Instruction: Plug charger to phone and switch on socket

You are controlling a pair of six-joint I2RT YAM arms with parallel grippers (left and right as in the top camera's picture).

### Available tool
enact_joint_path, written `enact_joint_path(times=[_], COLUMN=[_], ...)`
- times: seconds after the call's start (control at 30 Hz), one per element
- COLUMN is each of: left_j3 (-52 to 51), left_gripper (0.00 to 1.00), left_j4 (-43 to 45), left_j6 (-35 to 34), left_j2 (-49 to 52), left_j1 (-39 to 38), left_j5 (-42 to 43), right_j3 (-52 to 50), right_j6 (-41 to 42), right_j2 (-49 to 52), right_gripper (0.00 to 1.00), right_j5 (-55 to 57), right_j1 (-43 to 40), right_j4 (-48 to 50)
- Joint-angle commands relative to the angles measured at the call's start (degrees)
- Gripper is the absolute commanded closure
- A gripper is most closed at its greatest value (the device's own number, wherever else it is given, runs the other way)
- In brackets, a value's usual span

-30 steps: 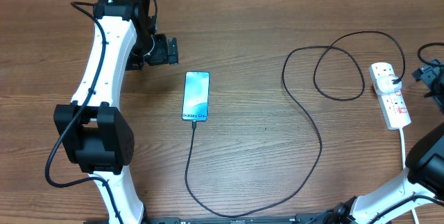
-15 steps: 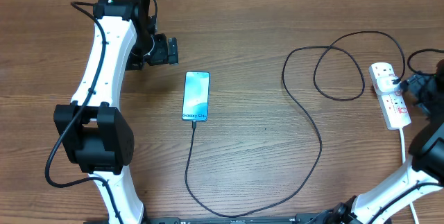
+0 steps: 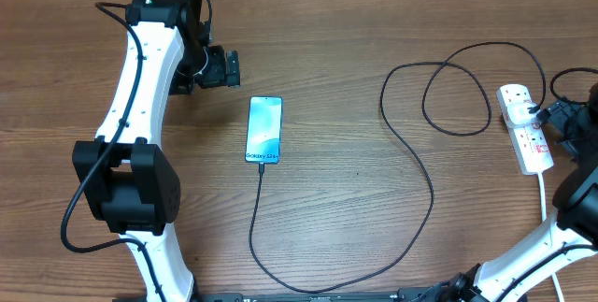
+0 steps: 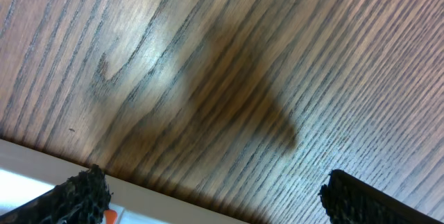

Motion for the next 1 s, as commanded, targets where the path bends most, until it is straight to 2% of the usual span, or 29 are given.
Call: enact_joint_path(times=[0.0,0.3,0.5,0.73,0.97], left_j3=[0.24,0.24,0.24,0.24,0.24], left_gripper=[0.00,0.00,0.00,0.00,0.00], left_j4=[0.02,0.02,0.02,0.02,0.02], left_j6=[-0.55,-0.55,-0.55,-0.55,-0.55], left_j2=[-0.87,-0.87,-0.87,-0.87,-0.87], left_j1=[0.24,0.24,0.24,0.24,0.24], left_j5=[-0.37,-0.39,-0.37,-0.37,-0.37], right_j3=[-0.24,-0.24,-0.24,-0.26,-0.26], right_j6=[-0.83,-3.87,-4.02,-4.35,-3.80], right_j2=[0.24,0.24,0.24,0.24,0.24], right_gripper=[0.00,0.00,0.00,0.00,0.00], right_j5=[-3.67,-16.24,-19.71,-19.54,-10.12], right_j1=[-0.13,-4.76,-7.89,-6.82,-3.65], right_j4=[0.63,0.66,-0.79,-1.03,-1.44])
